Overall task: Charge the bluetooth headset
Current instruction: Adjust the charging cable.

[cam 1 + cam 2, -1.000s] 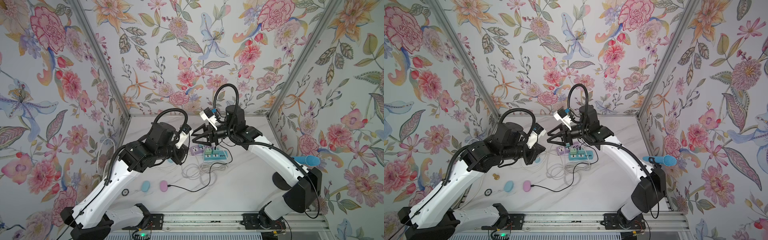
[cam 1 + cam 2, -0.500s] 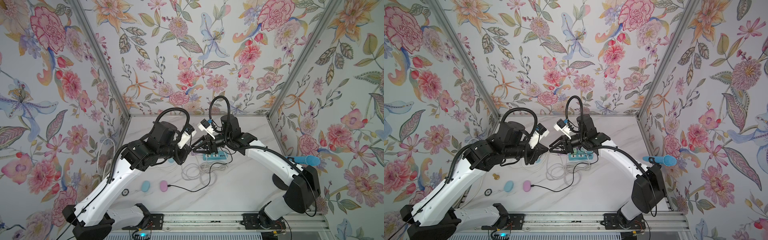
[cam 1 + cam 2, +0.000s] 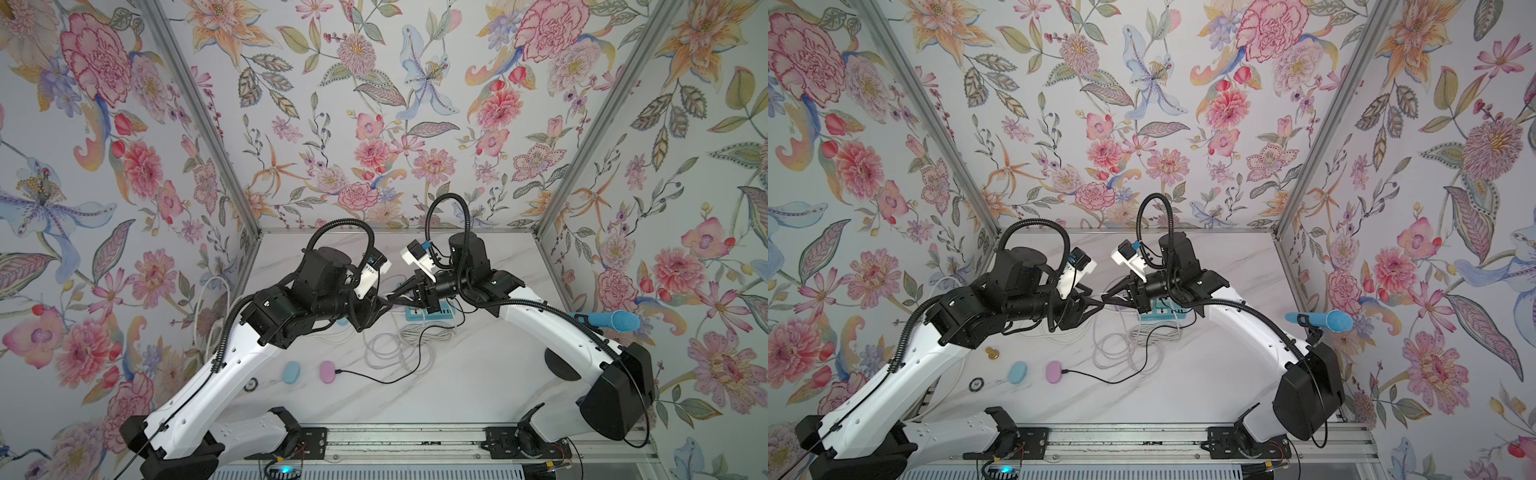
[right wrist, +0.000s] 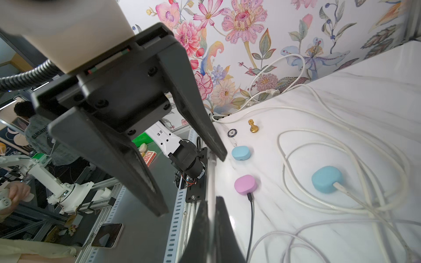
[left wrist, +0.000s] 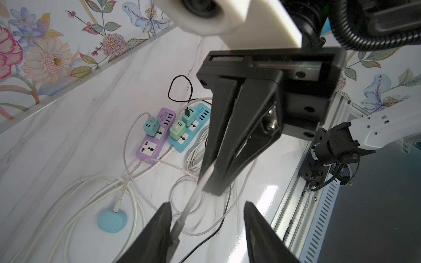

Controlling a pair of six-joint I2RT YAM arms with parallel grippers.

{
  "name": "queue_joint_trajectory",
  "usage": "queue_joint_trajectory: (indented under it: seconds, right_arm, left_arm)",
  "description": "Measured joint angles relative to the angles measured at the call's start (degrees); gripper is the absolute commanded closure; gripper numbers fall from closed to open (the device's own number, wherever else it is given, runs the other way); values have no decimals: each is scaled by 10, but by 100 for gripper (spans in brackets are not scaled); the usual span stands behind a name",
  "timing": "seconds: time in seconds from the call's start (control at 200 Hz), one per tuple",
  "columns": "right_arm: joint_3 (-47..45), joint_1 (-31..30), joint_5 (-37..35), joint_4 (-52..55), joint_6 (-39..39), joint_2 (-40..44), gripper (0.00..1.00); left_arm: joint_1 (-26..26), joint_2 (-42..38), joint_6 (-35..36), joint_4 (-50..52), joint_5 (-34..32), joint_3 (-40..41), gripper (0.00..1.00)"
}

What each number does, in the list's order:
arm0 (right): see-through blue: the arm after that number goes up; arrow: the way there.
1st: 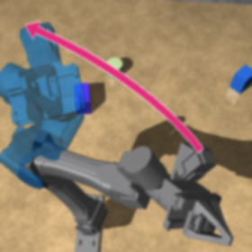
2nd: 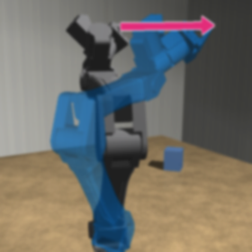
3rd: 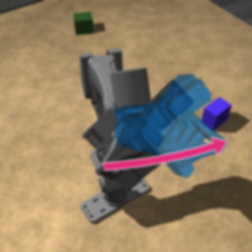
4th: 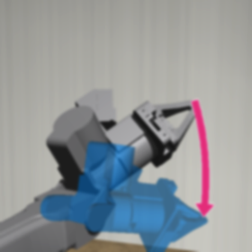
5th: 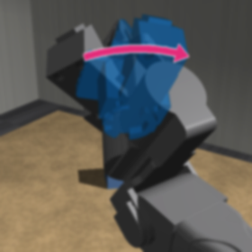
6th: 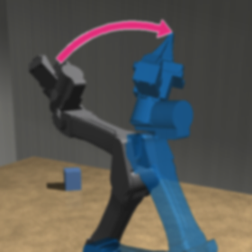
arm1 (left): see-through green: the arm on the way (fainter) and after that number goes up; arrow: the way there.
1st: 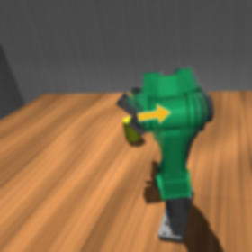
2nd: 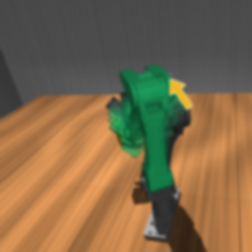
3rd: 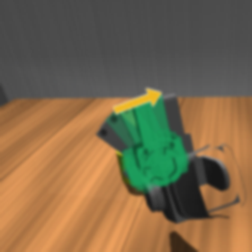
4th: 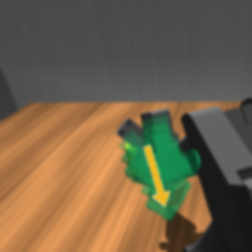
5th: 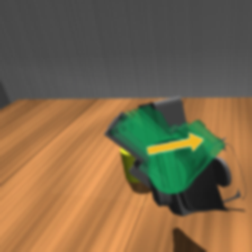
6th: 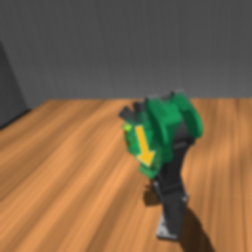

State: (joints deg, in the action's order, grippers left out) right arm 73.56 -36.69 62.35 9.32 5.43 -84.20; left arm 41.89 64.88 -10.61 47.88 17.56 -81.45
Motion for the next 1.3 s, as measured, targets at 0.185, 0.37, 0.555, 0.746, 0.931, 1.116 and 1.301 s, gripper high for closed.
queue_joint_trajectory:
  seconds: [0.185,0.37,0.555,0.746,0.931,1.116,1.301]
  right_arm:
    - [-29,0,-87,-7,-8,36,100]
    - [-88,-43,-224,-27,-31,112,100]
    - [-107,-99,-340,-58,-67,152,100]
    - [-136,-110,-412,-88,-77,158,100]
    - [-144,-113,-444,-115,-78,157,100]
    - [-145,-116,-448,-137,-78,157,100]
    - [-145,-121,-446,-149,-75,157,100]
  left_arm:
    - [-40,-105,-64,-108,-8,116,28]
    - [-109,-203,-207,-234,-14,258,32]
    - [-135,-174,-321,-320,17,297,29]
    - [-137,-162,-395,-403,67,312,28]
    - [-137,-160,-444,-464,103,339,31]
    - [-137,-146,-463,-488,118,346,35]
    - [-137,-123,-480,-536,133,346,36]
